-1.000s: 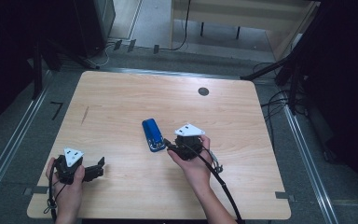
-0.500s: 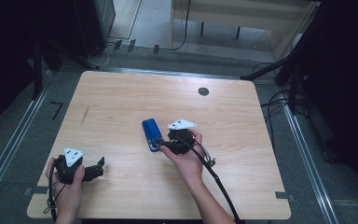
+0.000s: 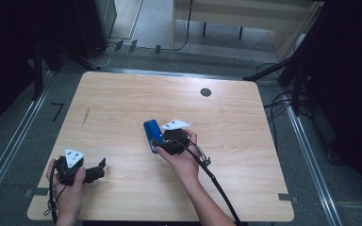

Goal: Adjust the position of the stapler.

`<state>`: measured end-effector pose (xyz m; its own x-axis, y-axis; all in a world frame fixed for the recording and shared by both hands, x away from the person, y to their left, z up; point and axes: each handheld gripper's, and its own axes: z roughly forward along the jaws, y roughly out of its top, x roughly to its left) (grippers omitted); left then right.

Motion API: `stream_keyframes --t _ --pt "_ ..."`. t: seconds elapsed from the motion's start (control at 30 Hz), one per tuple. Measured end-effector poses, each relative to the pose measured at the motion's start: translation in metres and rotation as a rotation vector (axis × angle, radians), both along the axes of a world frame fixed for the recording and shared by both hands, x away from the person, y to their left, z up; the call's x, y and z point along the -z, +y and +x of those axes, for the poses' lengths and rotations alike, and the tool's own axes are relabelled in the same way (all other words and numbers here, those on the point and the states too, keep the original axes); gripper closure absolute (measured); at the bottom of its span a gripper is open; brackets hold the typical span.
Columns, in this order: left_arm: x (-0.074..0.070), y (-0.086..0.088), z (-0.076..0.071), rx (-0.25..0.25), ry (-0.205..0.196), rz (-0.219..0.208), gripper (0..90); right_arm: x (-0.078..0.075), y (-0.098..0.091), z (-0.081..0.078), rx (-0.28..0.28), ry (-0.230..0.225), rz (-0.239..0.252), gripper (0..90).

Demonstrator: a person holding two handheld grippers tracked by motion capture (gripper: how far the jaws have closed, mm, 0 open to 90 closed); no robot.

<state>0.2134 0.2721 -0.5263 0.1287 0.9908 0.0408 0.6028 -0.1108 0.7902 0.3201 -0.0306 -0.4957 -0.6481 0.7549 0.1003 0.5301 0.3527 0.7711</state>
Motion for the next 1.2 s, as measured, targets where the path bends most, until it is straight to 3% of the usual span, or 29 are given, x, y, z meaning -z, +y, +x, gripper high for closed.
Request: stream_keyframes --t 0.1,0.27,0.6,0.7,0.87,0.9,1.2 --pt "0.0 0.0 0.0 0.001 0.001 -0.002 0.0 0.008 0.005 0.004 0.011 0.02 -0.026 40.6" --pt "0.0 0.0 0.0 0.002 0.004 -0.002 0.0 0.015 0.01 0.01 0.004 0.036 -0.016 45.7" --pt "0.0 0.0 0.0 0.006 0.004 0.002 0.0 0.022 0.022 0.015 0.01 0.021 -0.055 53.3" --pt "0.0 0.0 0.0 0.004 0.005 0.0 0.0 0.024 0.023 0.017 0.016 0.025 -0.04 56.0" --pt "0.0 0.0 0.001 0.008 0.007 -0.003 0.0 0.027 0.024 0.019 0.021 0.016 -0.015 55.8" --pt "0.0 0.0 0.001 0.008 0.009 -0.001 0.0 0.026 0.026 0.017 0.017 -0.018 -0.048 58.1" --pt "0.0 0.0 0.001 0.011 0.007 0.004 0.0 0.025 0.021 0.016 0.008 -0.038 -0.071 64.0"
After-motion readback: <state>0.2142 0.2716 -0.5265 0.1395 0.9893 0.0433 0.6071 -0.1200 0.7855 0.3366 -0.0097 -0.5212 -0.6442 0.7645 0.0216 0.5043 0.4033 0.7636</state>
